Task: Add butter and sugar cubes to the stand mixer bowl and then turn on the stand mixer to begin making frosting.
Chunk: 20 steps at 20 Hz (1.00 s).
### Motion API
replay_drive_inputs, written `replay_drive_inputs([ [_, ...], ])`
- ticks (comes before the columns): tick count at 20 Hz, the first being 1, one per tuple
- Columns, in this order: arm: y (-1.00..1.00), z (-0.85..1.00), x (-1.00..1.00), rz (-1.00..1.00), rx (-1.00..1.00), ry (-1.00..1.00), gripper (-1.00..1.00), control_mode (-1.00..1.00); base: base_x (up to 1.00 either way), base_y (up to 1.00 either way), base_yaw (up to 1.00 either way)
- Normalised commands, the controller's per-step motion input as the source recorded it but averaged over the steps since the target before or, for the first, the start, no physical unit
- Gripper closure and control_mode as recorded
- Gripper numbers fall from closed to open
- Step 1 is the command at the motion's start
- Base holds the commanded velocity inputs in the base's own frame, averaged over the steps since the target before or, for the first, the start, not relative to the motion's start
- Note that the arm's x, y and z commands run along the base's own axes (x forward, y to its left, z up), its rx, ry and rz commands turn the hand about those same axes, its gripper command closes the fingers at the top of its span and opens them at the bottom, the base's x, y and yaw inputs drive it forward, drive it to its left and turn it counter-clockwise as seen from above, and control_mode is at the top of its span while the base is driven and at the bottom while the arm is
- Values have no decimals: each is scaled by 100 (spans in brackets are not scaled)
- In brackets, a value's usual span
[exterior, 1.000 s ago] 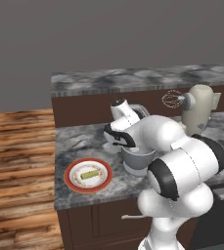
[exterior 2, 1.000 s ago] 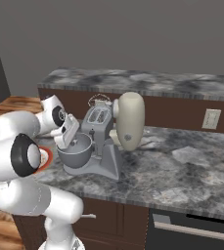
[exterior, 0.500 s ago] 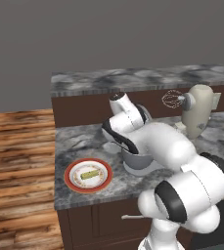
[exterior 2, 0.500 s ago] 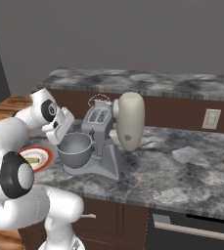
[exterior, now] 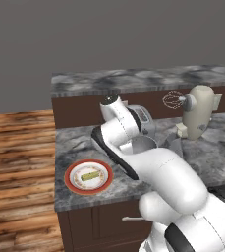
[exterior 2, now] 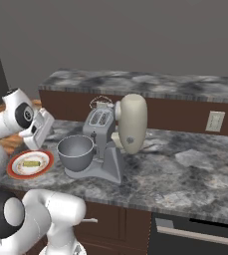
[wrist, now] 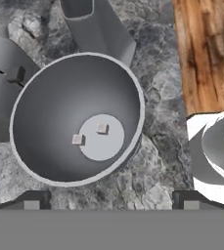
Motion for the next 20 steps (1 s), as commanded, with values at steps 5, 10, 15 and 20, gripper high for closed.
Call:
replay_drive_inputs([
  [5,76,-1,-15,0,4,0,-100,-100,0,0,0],
  [10,51,-13,0,0,1,0,-100,-100,0,0,0],
  [15,34,-34,0,0,0,0,-100,-100,0,0,0],
  [20,25,-43,15,0,0,1,-100,-100,0,0,0],
])
